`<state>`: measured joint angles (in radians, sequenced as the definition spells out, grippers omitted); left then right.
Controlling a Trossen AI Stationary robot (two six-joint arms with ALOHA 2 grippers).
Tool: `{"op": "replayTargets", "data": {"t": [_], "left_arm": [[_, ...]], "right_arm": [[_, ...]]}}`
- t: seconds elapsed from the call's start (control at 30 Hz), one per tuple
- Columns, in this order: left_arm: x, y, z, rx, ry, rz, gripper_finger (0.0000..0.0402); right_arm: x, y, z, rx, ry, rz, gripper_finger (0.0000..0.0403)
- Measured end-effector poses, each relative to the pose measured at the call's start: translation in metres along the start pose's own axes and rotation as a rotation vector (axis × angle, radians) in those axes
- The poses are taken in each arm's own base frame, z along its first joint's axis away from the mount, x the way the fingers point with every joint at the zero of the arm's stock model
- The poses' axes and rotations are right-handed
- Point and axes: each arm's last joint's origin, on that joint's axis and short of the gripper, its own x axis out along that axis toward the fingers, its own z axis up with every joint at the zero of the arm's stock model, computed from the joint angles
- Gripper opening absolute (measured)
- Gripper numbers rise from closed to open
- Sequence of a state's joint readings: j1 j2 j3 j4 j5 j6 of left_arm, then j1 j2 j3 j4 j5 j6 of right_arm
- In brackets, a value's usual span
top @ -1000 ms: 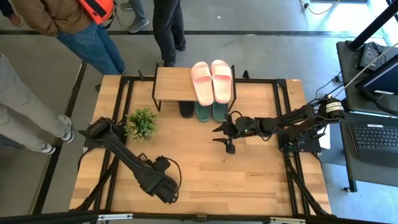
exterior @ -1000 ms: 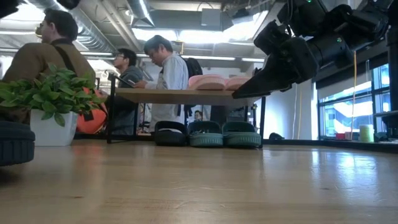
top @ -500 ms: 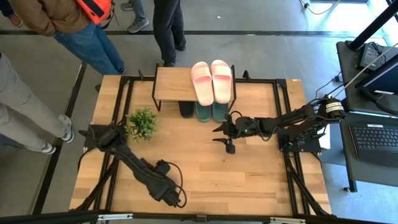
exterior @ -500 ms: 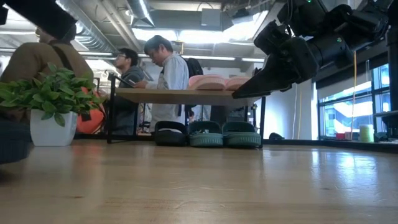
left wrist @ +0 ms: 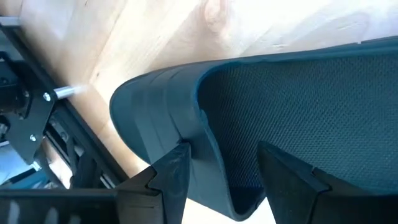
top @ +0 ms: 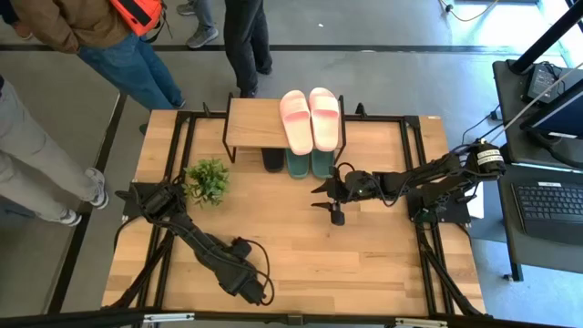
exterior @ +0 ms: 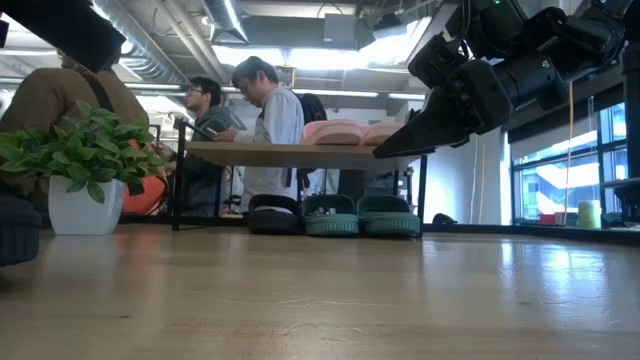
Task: Pick and place slides into the shelf
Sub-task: Put the black slide under the shelf
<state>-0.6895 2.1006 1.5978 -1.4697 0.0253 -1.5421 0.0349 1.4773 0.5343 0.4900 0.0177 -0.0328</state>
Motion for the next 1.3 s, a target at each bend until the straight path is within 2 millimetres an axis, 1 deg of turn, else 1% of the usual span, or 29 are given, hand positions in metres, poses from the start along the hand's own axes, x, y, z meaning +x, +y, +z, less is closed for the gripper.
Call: {"op": "replayTargets", "data": {"t": [0.43, 0.73, 0.87, 1.0, 1.3], "left_arm": [[0.000, -0.001, 0.000, 0.000, -0.012, -0.019, 0.0175], [0.000, 0.006, 0.000, -0.002, -0.013, 0.061, 0.0165], [0.004, 0.007, 0.002, -0.009, 0.004, 0.079, 0.0150], [0.010, 0.009, 0.002, -0.012, 0.031, 0.100, 0.0125], [0.012, 0.010, 0.002, -0.007, 0.034, 0.109, 0.0071]], "right_arm": [[0.000, 0.000, 0.000, -0.003, 0.001, 0.000, 0.0197], [0.000, 0.000, 0.000, -0.024, 0.001, 0.000, 0.0197], [0.000, 0.000, 0.000, -0.028, 0.000, 0.000, 0.0197], [0.000, 0.000, 0.000, -0.028, 0.001, 0.000, 0.0197], [0.000, 0.000, 0.000, -0.028, 0.001, 0.000, 0.0197]]}}
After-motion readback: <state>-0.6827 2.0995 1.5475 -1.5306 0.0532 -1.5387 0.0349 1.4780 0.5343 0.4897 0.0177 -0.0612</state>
